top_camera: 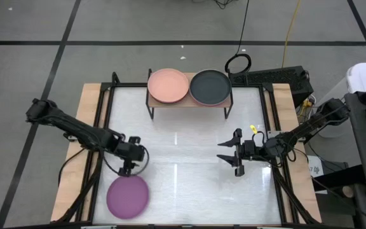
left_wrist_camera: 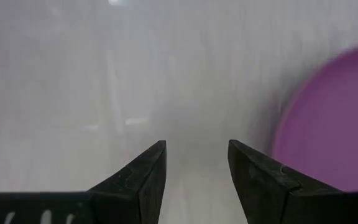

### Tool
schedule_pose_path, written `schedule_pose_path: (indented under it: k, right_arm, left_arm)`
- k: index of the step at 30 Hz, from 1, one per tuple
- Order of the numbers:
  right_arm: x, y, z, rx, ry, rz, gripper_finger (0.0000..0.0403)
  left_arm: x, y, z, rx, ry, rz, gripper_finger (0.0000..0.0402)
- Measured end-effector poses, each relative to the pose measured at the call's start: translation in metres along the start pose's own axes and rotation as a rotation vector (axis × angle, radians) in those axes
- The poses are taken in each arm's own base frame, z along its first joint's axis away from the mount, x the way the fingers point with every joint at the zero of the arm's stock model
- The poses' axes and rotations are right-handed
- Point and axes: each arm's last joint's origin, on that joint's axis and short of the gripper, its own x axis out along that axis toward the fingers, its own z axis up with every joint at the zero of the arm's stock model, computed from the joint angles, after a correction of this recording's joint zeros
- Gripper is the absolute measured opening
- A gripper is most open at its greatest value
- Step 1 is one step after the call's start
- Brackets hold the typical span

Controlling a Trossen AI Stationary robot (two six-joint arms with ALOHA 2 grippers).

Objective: Place and stack plates onto a shelf
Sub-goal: Stack the violet plate on top of the pink pink plate on the shelf

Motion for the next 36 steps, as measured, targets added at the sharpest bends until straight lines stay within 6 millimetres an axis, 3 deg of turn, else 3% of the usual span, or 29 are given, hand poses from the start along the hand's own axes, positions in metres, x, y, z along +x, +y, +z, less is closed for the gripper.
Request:
schedule_pose_path:
  k: [7,15,26,36]
  right_arm:
    - [0.0,0.0,0.0,0.001,-0.002,0.0,0.0196]
    - [0.0,0.0,0.0,0.0,0.0,0.0,0.0196]
    - [0.0,0.0,0.0,0.007,0.001,0.0,0.0196]
    - [0.0,0.0,0.0,0.009,0.003,0.0,0.0196]
  left_arm:
    - [0.031,-0.016,-0.005,0.056,0.179,-0.066,0.0177]
    - [0.047,-0.03,-0.007,0.096,0.214,-0.095,0.0177]
    - [0.036,-0.024,-0.011,0.028,0.243,-0.081,0.0177]
    - [0.011,-0.025,-0.013,-0.097,0.188,-0.137,0.0177]
